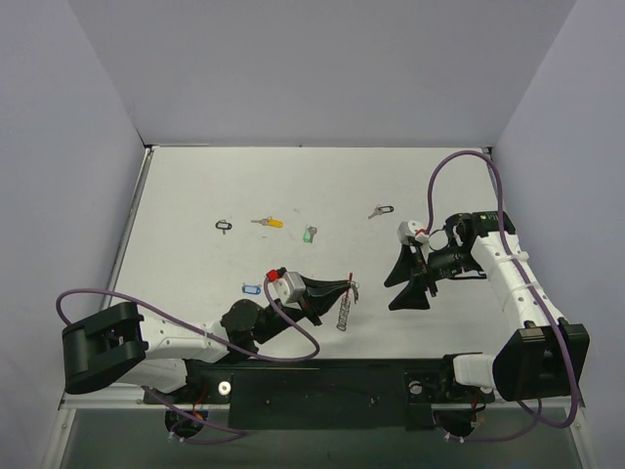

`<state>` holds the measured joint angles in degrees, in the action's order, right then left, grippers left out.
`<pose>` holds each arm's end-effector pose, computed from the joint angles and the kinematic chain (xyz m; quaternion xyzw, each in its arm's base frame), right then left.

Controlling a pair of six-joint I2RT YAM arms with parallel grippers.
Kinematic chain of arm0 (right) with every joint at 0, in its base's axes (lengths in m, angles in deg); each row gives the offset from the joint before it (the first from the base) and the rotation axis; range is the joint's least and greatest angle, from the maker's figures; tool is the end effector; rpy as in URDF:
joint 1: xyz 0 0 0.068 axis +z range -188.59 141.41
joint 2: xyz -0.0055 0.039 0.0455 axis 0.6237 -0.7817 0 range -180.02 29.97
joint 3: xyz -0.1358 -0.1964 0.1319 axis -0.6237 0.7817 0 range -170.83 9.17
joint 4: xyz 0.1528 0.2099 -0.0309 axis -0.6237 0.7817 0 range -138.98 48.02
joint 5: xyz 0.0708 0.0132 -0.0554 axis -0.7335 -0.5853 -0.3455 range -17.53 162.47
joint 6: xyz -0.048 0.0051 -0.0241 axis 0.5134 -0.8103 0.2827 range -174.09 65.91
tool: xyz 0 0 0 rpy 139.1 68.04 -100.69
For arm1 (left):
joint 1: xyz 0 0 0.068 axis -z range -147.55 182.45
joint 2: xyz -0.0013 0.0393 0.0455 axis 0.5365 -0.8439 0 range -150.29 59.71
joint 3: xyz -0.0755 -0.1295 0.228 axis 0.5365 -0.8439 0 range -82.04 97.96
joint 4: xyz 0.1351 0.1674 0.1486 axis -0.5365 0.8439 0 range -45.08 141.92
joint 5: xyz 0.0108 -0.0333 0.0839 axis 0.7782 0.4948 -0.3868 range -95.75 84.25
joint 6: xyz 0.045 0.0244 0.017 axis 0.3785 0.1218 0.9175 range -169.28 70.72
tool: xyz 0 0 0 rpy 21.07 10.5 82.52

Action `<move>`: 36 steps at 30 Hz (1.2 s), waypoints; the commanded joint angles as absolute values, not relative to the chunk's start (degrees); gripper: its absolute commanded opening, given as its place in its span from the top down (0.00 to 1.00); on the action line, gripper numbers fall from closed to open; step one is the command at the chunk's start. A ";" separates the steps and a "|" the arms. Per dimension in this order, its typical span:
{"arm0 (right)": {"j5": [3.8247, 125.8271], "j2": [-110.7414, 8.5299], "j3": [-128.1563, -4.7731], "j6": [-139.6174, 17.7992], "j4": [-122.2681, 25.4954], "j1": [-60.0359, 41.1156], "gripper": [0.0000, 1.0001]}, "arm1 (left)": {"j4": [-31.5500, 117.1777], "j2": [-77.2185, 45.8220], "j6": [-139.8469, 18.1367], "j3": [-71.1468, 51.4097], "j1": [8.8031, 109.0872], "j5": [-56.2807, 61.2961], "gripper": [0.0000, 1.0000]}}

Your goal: Put the keys on the keyring

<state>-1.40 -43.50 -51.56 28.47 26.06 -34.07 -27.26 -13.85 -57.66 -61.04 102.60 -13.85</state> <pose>0.1971 0.0499 0.2873 -0.5589 0.5713 0.4570 0.3903 0.0878 -0.2285 0.2454 0.2456 0.5229 -0.4845 0.6569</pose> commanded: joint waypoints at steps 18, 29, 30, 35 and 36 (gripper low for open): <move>-5.23 -42.18 -50.77 29.23 35.74 -34.81 0.41 | -31.19 -12.36 -58.77 -60.33 102.49 -13.49 1.00; -5.58 -42.10 -50.51 29.49 35.74 -34.81 0.42 | -31.81 -12.89 -58.86 -60.24 102.49 -13.40 1.00; -5.67 -42.18 -50.60 29.49 35.74 -34.81 0.41 | -31.81 -12.89 -58.94 -60.24 102.49 -13.40 1.00; -5.76 -42.10 -50.51 29.58 35.74 -34.89 0.42 | -31.81 -12.98 -58.77 -60.24 102.49 -13.40 1.00; -5.93 -42.10 -50.42 29.58 35.74 -34.81 0.41 | -31.81 -13.06 -58.68 -60.24 102.49 -13.40 1.00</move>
<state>-2.43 -43.50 -51.23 28.45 26.06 -34.49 -27.26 -13.85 -58.09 -61.04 102.60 -13.87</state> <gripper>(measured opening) 0.587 0.022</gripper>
